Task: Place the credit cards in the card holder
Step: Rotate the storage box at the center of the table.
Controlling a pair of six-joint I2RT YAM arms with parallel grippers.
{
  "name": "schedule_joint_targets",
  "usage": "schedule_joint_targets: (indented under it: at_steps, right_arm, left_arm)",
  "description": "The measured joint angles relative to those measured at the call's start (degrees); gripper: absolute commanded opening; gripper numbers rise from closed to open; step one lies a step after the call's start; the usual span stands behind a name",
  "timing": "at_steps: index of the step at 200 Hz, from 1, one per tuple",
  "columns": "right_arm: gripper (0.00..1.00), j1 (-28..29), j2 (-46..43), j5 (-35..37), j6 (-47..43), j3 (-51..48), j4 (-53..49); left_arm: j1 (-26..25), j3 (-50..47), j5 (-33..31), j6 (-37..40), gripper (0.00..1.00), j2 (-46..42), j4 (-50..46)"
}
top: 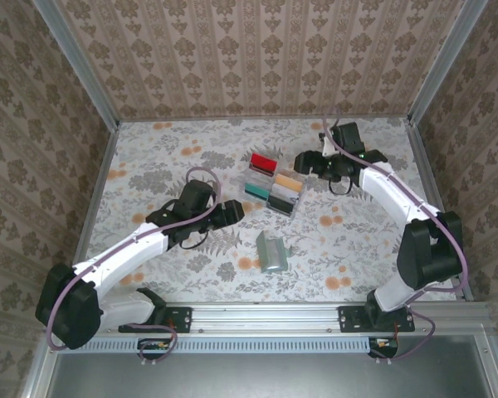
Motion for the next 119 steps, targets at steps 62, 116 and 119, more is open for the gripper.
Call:
schedule_joint_targets:
  at_steps: [62,116,119]
  right_arm:
    - [0.50,-0.1,15.0,1.6,-12.2,12.2,-10.1]
    - [0.41,-0.1,17.1,0.9,-16.9,14.4,-14.7]
    - [0.40,-0.1,17.3,0.9,-17.2,14.6,-14.8]
  left_arm:
    - [0.0,-0.8,-0.2,-0.5,0.85,-2.4,0.0]
    - [0.0,-0.9,-0.2,-0.7,0.85,-2.5,0.0]
    - [0.0,-0.9,-0.2,-0.8,0.85,-2.5,0.0]
